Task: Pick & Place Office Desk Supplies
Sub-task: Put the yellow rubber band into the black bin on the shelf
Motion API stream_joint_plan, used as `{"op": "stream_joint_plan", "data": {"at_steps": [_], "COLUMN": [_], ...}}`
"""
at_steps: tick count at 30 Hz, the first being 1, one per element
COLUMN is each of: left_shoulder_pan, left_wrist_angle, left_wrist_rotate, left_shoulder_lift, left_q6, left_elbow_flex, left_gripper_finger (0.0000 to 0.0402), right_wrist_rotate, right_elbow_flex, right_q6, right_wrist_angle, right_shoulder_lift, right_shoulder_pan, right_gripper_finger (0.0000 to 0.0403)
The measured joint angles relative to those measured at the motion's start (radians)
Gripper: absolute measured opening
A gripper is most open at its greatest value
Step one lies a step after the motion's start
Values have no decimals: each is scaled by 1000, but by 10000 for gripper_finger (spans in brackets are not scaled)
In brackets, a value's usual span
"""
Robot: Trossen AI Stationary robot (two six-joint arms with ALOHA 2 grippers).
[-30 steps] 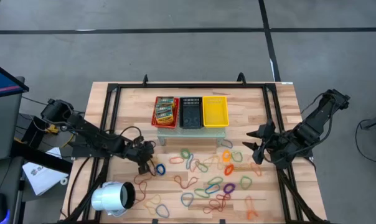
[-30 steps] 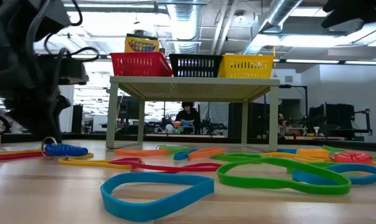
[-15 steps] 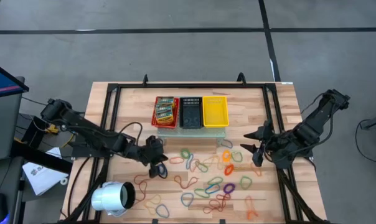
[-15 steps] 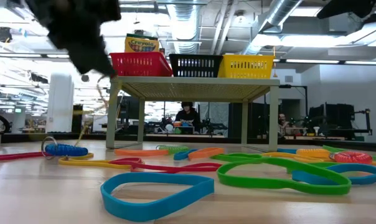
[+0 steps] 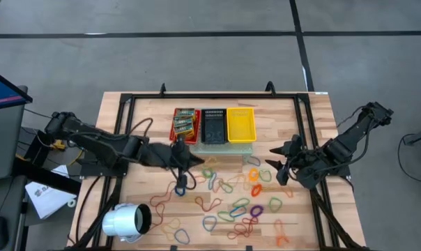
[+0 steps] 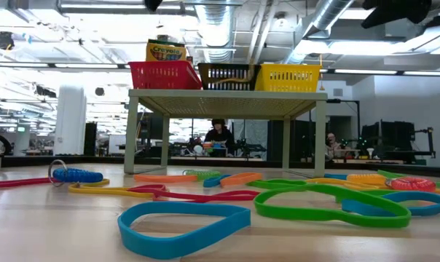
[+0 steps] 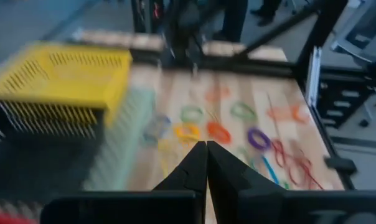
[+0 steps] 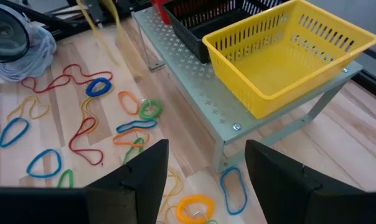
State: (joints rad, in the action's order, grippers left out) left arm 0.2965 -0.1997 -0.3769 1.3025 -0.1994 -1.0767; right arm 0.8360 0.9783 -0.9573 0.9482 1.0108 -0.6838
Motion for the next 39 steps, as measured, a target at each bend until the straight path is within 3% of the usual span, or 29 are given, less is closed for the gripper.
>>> {"op": "stream_joint_plan", "data": {"at_steps": [8, 18, 32, 39], "left_shoulder_pan": [-160, -345, -382, -381], "left_wrist_angle": [10, 72, 89, 143], "left_wrist_rotate": [1, 16, 53, 50], "left_shoulder_lift": [0, 9, 124, 127], "left_q6": [230, 297, 296, 298], "left_elbow_flex": [-151, -153, -119, -121], "left_gripper_finger": [0, 0, 4, 32], "right_wrist_rotate": [0, -1, -2, -5], "right_elbow_flex": [0, 0, 0, 0], "right_q6": [0, 26, 26, 25], "right_wrist_angle": [0, 1, 16, 16], "right_shoulder_lift": [-1, -1, -1, -1], "right_shoulder_pan": [-4, -4, -4, -4], "right_gripper_finger": [209, 209, 209, 209]}}
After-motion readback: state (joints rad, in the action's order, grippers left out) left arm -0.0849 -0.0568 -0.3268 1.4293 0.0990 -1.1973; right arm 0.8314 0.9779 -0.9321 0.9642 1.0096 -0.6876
